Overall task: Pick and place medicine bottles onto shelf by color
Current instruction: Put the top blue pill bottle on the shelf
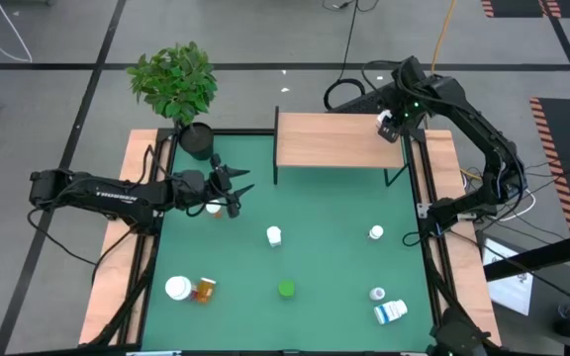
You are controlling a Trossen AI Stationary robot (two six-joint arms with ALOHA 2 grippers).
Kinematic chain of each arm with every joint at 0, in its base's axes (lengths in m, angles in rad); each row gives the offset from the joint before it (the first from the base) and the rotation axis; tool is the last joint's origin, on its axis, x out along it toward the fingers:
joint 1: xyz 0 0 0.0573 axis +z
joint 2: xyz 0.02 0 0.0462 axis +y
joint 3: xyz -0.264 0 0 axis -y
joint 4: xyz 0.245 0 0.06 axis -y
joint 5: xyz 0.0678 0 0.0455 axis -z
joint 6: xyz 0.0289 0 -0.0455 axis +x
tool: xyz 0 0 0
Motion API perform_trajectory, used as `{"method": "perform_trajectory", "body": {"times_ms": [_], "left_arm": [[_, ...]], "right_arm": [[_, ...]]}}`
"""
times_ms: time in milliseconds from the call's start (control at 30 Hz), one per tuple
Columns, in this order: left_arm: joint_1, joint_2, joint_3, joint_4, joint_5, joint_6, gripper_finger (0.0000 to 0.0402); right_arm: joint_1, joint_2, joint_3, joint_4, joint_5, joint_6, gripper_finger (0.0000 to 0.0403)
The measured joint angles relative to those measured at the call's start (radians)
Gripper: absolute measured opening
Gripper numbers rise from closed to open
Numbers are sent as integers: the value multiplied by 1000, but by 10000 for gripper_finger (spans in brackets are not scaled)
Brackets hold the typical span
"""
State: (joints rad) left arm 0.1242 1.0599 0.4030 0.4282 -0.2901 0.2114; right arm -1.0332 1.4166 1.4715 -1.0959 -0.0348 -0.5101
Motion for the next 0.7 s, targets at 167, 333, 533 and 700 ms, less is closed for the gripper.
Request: {"method": "perform_trajectory", "body": {"times_ms": [167,333,533,700], "left_arm": [[0,0,0,0,0,-4,200],[0,0,0,0,0,-5,200],[0,0,0,-6,0,-7,200],[0,0,0,-16,0,-7,200]], "right_arm": [[0,0,0,5,-26,-54,199],[0,0,0,15,-21,-103,210],[0,0,0,22,-20,-109,212],[1,0,0,32,21,-105,212]]}}
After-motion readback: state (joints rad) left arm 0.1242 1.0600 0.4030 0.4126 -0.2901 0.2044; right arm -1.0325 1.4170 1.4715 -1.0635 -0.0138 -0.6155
